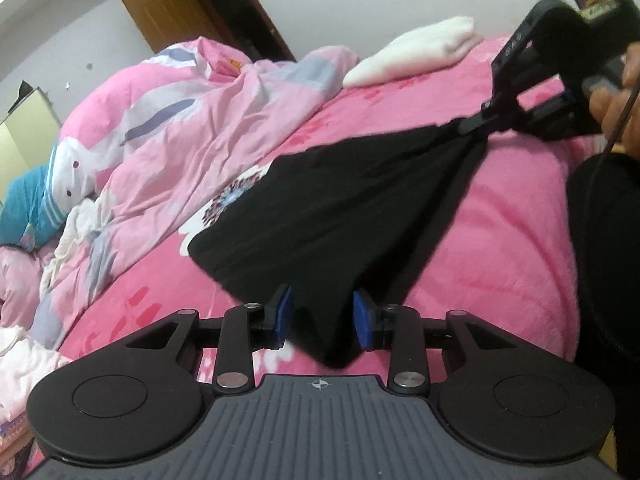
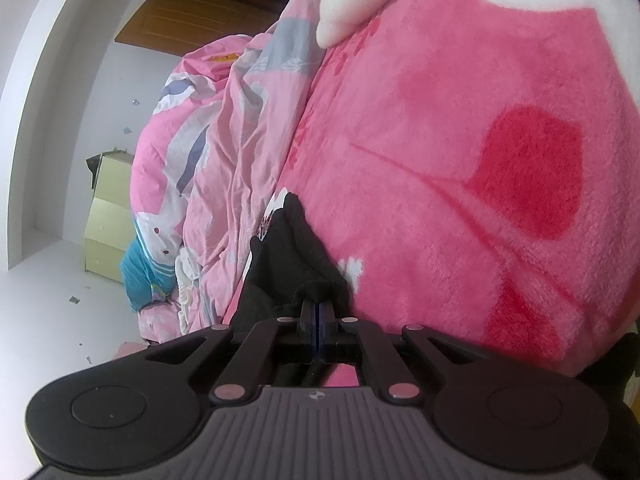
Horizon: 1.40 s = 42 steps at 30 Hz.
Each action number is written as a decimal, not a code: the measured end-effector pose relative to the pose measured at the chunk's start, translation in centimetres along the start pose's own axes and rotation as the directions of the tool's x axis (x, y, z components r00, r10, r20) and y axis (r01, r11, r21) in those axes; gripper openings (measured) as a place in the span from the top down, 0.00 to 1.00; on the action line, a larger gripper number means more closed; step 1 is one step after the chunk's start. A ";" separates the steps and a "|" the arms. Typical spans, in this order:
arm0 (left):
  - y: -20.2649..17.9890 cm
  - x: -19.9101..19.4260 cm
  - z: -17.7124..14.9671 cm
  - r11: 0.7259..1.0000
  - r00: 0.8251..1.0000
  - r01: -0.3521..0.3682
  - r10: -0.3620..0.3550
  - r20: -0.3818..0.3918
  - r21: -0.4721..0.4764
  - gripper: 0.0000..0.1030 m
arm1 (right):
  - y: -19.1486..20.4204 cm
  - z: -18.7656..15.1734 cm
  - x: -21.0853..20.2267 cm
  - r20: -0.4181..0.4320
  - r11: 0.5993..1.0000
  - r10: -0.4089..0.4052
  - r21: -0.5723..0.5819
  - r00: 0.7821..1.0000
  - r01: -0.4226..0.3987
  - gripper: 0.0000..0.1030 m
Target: Fold clothes
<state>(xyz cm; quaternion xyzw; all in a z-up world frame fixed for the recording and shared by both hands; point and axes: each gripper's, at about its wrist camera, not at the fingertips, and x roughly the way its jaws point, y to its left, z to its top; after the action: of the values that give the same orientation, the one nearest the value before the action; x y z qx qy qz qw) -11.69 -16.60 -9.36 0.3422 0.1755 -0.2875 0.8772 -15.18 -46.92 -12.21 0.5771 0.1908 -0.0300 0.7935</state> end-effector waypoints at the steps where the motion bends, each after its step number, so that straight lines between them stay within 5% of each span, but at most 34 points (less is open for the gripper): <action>1: -0.1 0.0 -0.2 1.000 1.000 -0.003 0.003 -0.001 0.007 0.70 | 0.0 0.0 0.0 0.000 1.000 0.000 0.001 1.000 0.000 1.00; 6: -0.8 -0.2 -0.6 0.999 1.000 -0.021 0.020 0.007 0.048 0.92 | 0.1 0.0 0.1 -0.008 1.000 0.001 -0.004 1.000 -0.001 1.00; 10: -0.7 -0.7 -0.6 0.998 0.999 -0.035 0.033 0.031 0.051 0.97 | 0.2 0.1 -0.1 -0.006 1.000 0.005 -0.011 1.000 -0.005 1.00; 15: 0.1 -2.1 -0.7 0.998 0.997 -0.037 0.032 0.074 0.057 0.98 | 1.2 -0.3 -0.9 0.005 0.998 0.016 -0.057 1.000 -0.015 1.00; 33: -0.4 -1.0 -2.1 0.996 0.998 0.057 -0.059 0.034 0.075 0.99 | 0.6 -0.8 -0.9 -0.008 0.997 -0.049 -0.067 0.999 0.048 1.00; 38: 1.0 -0.8 -2.3 0.993 0.993 0.115 -0.114 0.037 -0.020 0.95 | 0.2 -0.3 -0.8 -0.049 0.998 -0.049 -0.043 0.998 0.047 0.99; 42: 3.2 -1.2 -3.0 0.974 0.982 0.187 -0.181 0.060 -0.129 0.80 | -0.6 0.4 -1.6 -0.067 0.999 -0.041 0.003 0.997 0.041 0.97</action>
<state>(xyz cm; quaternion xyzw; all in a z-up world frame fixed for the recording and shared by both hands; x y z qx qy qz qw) -10.93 -12.09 -9.27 0.2577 0.2042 -0.3633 0.8717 -16.68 -47.78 -12.14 0.5753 0.2289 -0.0274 0.7848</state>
